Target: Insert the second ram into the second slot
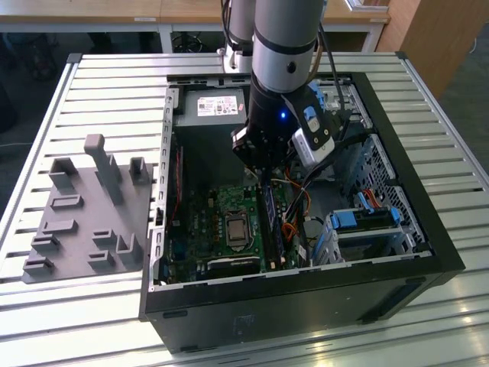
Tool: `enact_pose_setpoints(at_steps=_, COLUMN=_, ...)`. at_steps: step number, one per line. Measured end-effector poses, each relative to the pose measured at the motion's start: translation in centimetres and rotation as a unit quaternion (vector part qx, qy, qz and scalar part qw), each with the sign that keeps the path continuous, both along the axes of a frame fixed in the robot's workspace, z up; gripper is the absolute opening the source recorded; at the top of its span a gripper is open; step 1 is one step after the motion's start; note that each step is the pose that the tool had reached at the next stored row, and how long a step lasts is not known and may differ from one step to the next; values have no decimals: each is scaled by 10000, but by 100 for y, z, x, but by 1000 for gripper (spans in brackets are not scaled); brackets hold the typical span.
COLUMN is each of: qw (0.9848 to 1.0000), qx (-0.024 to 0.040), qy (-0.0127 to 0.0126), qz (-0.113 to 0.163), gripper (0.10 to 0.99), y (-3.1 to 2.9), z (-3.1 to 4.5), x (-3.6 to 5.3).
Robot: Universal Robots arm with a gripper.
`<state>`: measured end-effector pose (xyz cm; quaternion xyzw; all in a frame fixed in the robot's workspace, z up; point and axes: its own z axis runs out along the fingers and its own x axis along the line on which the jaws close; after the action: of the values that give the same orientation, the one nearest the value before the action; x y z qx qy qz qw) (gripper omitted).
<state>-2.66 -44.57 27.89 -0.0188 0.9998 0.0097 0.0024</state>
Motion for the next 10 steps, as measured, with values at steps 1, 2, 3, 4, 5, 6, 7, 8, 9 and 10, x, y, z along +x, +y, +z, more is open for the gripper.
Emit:
enact_pose_setpoints(at_steps=1, qw=10000, qx=1, qy=0, qz=0, gripper=137, y=0, z=-4, x=2)
enact_pose_setpoints(at_steps=2, qw=10000, qx=1, qy=0, qz=1, gripper=137, y=0, z=-8, x=8)
enact_pose_setpoints(at_steps=3, qw=10000, qx=1, qy=0, qz=1, gripper=137, y=0, z=-13, x=14)
enact_pose_setpoints(at_steps=4, qw=10000, qx=1, qy=0, qz=0, gripper=137, y=0, z=-20, x=18)
enact_pose_setpoints(at_steps=5, qw=10000, qx=0, qy=0, qz=0, gripper=137, y=0, z=-26, x=20)
enact_pose_setpoints(at_steps=6, qw=10000, qx=0, qy=0, qz=-3, gripper=137, y=0, z=-34, x=20)
enact_pose_setpoints(at_steps=7, qw=10000, qx=0, qy=0, qz=-20, gripper=137, y=0, z=-45, x=20)
enact_pose_setpoints(at_steps=8, qw=10000, qx=0, qy=0, qz=-60, gripper=137, y=0, z=-58, x=20)
enact_pose_setpoints(at_steps=9, qw=9999, qx=0, qy=0, qz=-113, gripper=137, y=0, z=-71, x=21)
enact_pose_setpoints(at_steps=10, qw=9999, qx=0, qy=0, qz=-159, gripper=137, y=0, z=-85, x=21)
